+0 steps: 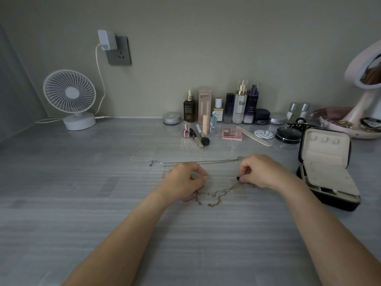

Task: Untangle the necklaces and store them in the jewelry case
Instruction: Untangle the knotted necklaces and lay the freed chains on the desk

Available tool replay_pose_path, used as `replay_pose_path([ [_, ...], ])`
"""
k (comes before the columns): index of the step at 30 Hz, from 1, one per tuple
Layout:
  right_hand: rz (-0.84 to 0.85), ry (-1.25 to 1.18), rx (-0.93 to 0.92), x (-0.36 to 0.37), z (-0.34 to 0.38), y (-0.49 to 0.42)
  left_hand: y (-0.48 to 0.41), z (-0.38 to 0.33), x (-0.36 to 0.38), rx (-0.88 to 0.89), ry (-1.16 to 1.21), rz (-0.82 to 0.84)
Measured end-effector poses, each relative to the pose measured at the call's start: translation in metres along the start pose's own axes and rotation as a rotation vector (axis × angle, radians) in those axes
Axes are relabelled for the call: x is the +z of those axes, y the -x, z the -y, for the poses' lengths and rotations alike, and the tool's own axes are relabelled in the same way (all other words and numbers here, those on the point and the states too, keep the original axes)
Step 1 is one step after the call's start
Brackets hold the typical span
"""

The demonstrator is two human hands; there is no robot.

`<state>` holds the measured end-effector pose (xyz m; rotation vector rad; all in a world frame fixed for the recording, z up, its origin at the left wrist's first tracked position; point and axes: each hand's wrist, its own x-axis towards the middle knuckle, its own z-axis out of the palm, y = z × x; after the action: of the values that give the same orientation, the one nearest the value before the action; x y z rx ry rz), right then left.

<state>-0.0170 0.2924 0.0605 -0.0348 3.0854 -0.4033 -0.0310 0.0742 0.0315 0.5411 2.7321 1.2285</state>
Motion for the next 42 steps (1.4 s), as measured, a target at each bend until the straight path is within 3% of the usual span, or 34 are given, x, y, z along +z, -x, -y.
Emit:
replay_pose_path([
  [8,-0.153,-0.037,0.042,0.006,-0.004,-0.005,0.002,-0.007,0.001,0.016,0.065,-0.051],
  [19,-0.068,0.053,0.013,0.010,0.006,-0.004,0.002,-0.009,0.001,0.026,-0.004,-0.062],
  [23,-0.111,0.124,0.007,0.015,0.013,-0.004,0.003,-0.010,0.004,0.018,0.003,-0.064],
  [33,-0.022,-0.019,-0.014,0.013,0.011,-0.004,0.000,-0.013,0.013,0.095,-0.054,-0.085],
  [35,-0.105,-0.117,-0.054,0.012,0.013,-0.003,0.001,-0.014,0.015,0.087,-0.052,-0.083],
  [37,-0.164,-0.395,-0.083,0.006,0.018,0.000,0.001,-0.015,0.015,0.085,-0.015,-0.092],
  [40,-0.127,-0.873,-0.131,-0.002,0.030,0.007,-0.001,-0.015,0.014,0.143,0.230,-0.090],
  [42,-0.101,-1.015,-0.158,-0.005,0.038,0.011,0.001,-0.018,0.014,0.168,0.447,-0.035],
])
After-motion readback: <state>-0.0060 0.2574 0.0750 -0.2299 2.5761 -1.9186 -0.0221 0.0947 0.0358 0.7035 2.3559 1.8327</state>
